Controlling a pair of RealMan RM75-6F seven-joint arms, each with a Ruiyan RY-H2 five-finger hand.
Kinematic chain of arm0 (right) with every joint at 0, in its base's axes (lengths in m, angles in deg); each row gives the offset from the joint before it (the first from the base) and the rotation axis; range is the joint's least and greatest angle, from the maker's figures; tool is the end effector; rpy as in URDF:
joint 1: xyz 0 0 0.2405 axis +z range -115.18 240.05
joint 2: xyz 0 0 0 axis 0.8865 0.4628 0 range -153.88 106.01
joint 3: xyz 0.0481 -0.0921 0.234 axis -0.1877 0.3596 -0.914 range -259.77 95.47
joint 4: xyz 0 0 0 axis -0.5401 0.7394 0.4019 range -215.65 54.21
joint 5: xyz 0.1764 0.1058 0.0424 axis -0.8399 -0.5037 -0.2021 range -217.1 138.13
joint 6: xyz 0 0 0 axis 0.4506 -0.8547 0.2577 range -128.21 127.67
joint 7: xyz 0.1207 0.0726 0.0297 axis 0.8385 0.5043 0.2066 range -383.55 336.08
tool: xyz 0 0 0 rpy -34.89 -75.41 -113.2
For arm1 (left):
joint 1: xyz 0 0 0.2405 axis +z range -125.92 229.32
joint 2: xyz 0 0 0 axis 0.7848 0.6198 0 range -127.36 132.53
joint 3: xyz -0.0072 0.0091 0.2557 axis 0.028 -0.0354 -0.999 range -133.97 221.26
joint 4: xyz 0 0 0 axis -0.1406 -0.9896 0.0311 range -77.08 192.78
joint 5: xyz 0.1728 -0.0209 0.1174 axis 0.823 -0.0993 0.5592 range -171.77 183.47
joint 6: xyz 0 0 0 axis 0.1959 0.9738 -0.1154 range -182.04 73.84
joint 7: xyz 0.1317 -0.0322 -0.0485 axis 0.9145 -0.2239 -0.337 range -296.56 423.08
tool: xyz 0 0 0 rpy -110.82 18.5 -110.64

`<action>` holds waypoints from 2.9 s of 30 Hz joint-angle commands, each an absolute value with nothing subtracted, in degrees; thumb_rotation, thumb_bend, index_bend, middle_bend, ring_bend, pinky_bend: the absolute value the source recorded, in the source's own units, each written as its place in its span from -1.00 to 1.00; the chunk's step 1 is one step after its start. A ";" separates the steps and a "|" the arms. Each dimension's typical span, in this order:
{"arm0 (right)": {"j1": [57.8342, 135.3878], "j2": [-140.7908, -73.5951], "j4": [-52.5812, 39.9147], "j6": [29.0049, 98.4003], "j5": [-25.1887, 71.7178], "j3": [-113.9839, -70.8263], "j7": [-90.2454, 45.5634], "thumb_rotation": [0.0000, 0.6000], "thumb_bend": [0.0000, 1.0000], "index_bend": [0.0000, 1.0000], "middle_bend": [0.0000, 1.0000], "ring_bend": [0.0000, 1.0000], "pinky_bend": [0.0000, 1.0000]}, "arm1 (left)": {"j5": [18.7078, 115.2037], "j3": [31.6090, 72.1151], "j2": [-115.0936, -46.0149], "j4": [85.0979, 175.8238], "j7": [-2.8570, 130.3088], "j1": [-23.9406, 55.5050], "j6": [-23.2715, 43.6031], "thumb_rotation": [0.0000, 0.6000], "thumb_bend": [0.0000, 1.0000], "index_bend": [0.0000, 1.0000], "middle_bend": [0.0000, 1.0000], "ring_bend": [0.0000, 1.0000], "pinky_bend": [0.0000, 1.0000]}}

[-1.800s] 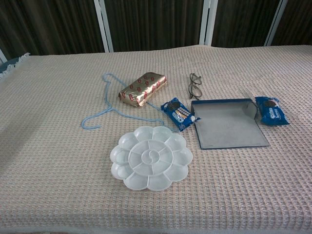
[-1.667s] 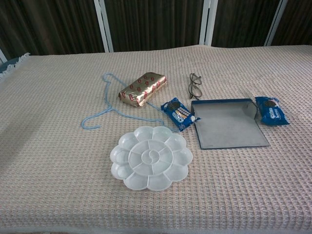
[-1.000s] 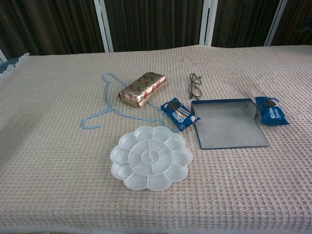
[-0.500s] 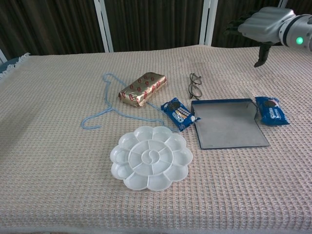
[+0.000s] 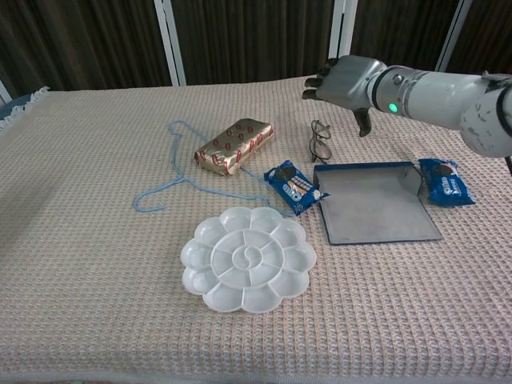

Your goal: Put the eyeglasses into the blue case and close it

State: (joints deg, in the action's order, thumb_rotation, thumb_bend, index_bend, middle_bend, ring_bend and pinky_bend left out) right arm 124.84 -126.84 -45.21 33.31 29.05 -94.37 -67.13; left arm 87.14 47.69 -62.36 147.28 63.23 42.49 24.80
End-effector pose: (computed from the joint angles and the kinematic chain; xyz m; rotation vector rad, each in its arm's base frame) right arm -0.1335 -0.4884 -0.0252 1.9645 -0.0285 0.2581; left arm -0.3201 0.2100 0.1532 -1.4068 -0.9303 -0.8489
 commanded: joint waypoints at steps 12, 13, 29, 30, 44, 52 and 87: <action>125.80 -129.44 -46.93 31.22 28.32 -92.35 -68.09 1.00 -0.61 -0.38 -1.00 -1.00 -1.00 | 86.70 47.75 -62.28 147.64 63.51 42.55 24.92 1.00 -0.18 -1.00 -1.00 -1.00 -0.94; 125.83 -129.65 -47.10 31.01 28.36 -92.26 -67.59 1.00 -0.61 -0.37 -1.00 -1.00 -1.00 | 86.73 47.72 -62.31 147.65 63.58 42.51 24.86 1.00 -0.18 -1.00 -1.00 -1.00 -0.94; 125.81 -130.93 -48.65 29.06 29.74 -91.06 -60.95 1.00 -0.61 -0.23 -1.00 -1.00 -1.00 | 87.08 47.54 -62.41 147.74 63.76 42.51 25.12 1.00 -0.18 -1.00 -1.00 -1.00 -0.94; 125.75 -130.90 -48.92 29.04 29.99 -90.84 -60.70 1.00 -0.61 -0.21 -1.00 -1.00 -1.00 | 87.12 47.51 -62.40 147.76 63.77 42.50 25.13 1.00 -0.18 -1.00 -1.00 -1.00 -0.94; 124.59 -130.20 -50.63 28.80 30.69 -89.81 -59.34 1.00 -0.61 0.02 -1.00 -1.00 -1.00 | 87.43 47.29 -62.48 148.00 64.37 42.42 25.18 1.00 -0.19 -1.00 -1.00 -1.00 -0.94; 123.19 -128.07 -48.95 29.13 30.10 -89.72 -59.63 1.00 -0.46 0.24 -1.00 -1.00 -0.97 | 87.79 47.03 -62.44 148.09 64.50 42.25 24.87 1.00 -0.19 -1.00 -1.00 -1.00 -0.94; 117.76 -113.04 -26.09 37.47 24.74 -90.32 -67.12 1.00 0.56 0.45 -0.96 -1.00 -0.92 | 89.05 46.29 -62.29 148.47 64.56 41.97 24.70 1.00 -0.17 -1.00 -1.00 -1.00 -0.94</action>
